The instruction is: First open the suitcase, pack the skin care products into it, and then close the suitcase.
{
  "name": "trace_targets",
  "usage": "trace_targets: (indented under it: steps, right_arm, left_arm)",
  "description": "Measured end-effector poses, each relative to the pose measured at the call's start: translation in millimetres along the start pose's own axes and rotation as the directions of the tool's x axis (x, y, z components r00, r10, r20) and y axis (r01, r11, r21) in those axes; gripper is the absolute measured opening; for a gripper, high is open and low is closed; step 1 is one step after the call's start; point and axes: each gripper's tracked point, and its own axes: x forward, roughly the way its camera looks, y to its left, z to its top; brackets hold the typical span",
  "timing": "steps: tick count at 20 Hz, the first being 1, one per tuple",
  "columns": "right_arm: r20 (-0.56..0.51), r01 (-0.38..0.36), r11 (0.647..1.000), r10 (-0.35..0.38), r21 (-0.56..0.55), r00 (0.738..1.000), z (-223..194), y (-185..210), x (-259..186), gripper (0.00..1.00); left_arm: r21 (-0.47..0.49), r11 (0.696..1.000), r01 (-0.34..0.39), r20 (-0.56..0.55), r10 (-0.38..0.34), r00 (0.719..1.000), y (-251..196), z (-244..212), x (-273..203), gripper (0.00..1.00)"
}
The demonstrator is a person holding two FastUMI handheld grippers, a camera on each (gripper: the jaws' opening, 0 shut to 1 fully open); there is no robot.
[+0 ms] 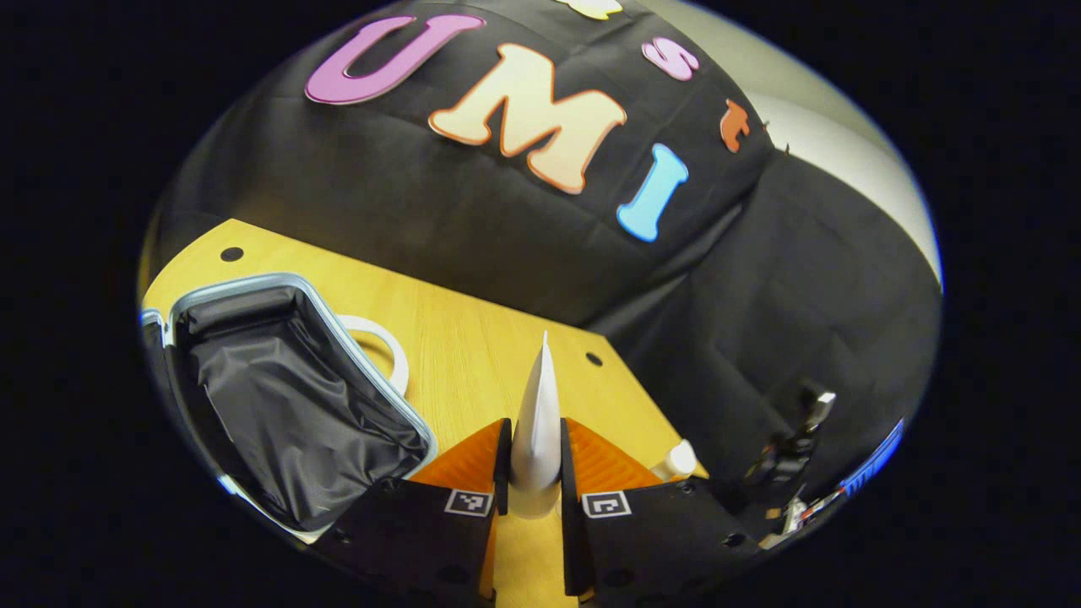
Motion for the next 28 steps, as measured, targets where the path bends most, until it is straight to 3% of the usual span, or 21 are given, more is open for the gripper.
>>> trace_targets:
  steps: [2, 3, 4, 5, 7, 11, 13, 15, 16, 19, 20, 23, 24, 28]
  right_arm:
    - [-0.007, -0.010, 1.000, 0.010, 0.004, 1.000, 1, 2, 0, 0.63]
    - [-0.019, -0.014, 1.000, 0.014, -0.002, 1.000, 1, 4, 1, 0.63]
    - [-0.039, -0.030, 1.000, 0.029, -0.005, 0.999, 1, 8, 0, 0.60]
    - [-0.043, -0.044, 0.999, 0.044, -0.003, 0.998, 4, 13, -3, 0.60]
    - [-0.037, -0.069, 0.997, 0.068, -0.020, 0.997, 16, 22, -15, 0.62]
    - [-0.017, -0.145, 0.988, 0.145, -0.047, 0.989, 61, 54, -35, 0.61]
    - [-0.011, -0.190, 0.980, 0.189, -0.053, 0.982, 86, 75, -39, 0.60]
    - [-0.004, -0.223, 0.972, 0.223, -0.074, 0.975, 110, 94, -43, 0.61]
    - [-0.008, -0.245, 0.967, 0.245, -0.076, 0.970, 120, 106, -40, 0.60]
    - [-0.034, -0.315, 0.945, 0.313, -0.092, 0.949, 144, 142, -24, 0.60]
    - [-0.055, -0.339, 0.934, 0.335, -0.110, 0.941, 148, 154, -18, 0.61]
    - [-0.150, -0.420, 0.891, 0.398, -0.172, 0.905, 144, 194, 7, 0.60]
    - [-0.190, -0.438, 0.878, 0.404, -0.194, 0.895, 137, 204, 20, 0.60]
    - [-0.290, -0.493, 0.841, 0.425, -0.224, 0.857, 119, 241, 59, 0.60]
  left_arm:
    - [-0.012, 0.999, -0.040, 0.020, 0.040, 0.999, 19, 28, -20, 0.24]
    - [-0.022, 0.998, -0.067, 0.026, 0.067, 0.997, 34, 40, -29, 0.27]
    - [-0.032, 0.995, -0.095, 0.009, 0.096, 0.995, 49, 45, -36, 0.23]
    - [-0.042, 0.991, -0.126, -0.015, 0.125, 0.992, 68, 47, -39, 0.20]
    - [-0.069, 0.982, -0.176, -0.112, 0.167, 0.980, 105, 35, -45, 0.24]
    - [-0.174, 0.943, -0.285, -0.318, 0.220, 0.922, 168, -9, -52, 0.24]
    - [-0.212, 0.921, -0.326, -0.370, 0.234, 0.899, 192, -23, -45, 0.21]
    - [-0.227, 0.909, -0.349, -0.394, 0.242, 0.887, 207, -31, -39, 0.24]
    - [-0.235, 0.907, -0.350, -0.392, 0.241, 0.888, 213, -30, -37, 0.29]
    - [-0.272, 0.899, -0.342, -0.335, 0.245, 0.910, 216, -19, -39, 0.83]
    - [-0.279, 0.899, -0.337, -0.300, 0.252, 0.920, 216, -9, -41, 0.89]
    - [-0.253, 0.913, -0.319, -0.151, 0.288, 0.946, 215, 29, -75, 0.96]
    - [-0.244, 0.920, -0.307, -0.098, 0.292, 0.951, 211, 41, -92, 0.90]
    - [-0.215, 0.927, -0.308, 0.049, 0.325, 0.944, 202, 67, -172, 0.94]
